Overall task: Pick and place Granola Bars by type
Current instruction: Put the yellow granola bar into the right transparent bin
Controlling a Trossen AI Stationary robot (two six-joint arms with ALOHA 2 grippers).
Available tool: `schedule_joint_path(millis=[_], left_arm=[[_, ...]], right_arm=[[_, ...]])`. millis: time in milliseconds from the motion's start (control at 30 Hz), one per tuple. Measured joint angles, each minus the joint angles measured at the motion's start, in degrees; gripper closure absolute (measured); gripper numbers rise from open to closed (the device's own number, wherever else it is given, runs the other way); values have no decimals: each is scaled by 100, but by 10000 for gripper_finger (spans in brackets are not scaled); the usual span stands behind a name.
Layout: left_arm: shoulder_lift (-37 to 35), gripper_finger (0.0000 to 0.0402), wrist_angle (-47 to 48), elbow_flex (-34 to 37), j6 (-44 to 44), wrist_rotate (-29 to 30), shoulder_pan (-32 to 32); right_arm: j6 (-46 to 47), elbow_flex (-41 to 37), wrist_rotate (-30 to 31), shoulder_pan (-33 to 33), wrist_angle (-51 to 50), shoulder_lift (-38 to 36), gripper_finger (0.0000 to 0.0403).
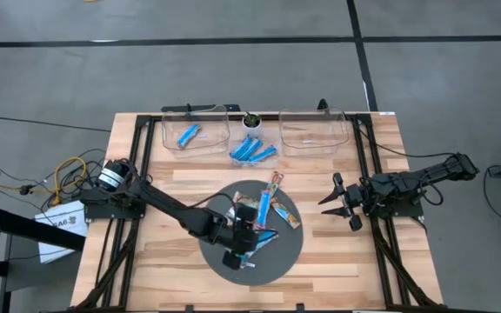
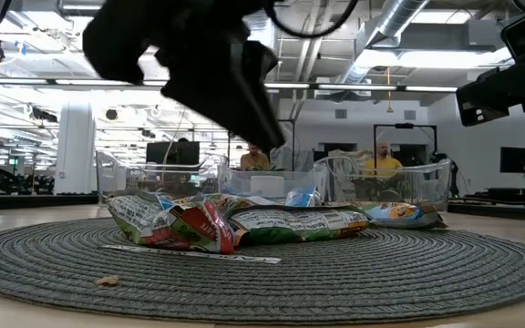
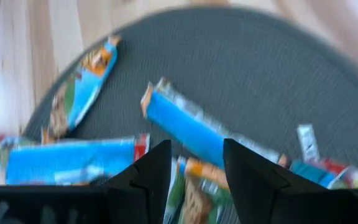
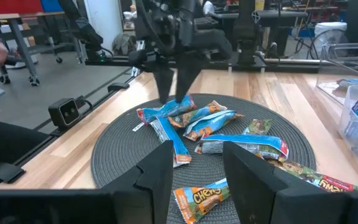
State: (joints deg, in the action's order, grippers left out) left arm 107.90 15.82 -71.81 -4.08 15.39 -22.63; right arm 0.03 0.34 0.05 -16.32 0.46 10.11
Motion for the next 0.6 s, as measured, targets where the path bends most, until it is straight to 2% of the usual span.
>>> schedule_joint_path(millis=[600], left_arm=[[0, 262, 1541, 0, 109, -4, -16]], right_arm=[[0, 2, -1, 2, -1, 0, 268]])
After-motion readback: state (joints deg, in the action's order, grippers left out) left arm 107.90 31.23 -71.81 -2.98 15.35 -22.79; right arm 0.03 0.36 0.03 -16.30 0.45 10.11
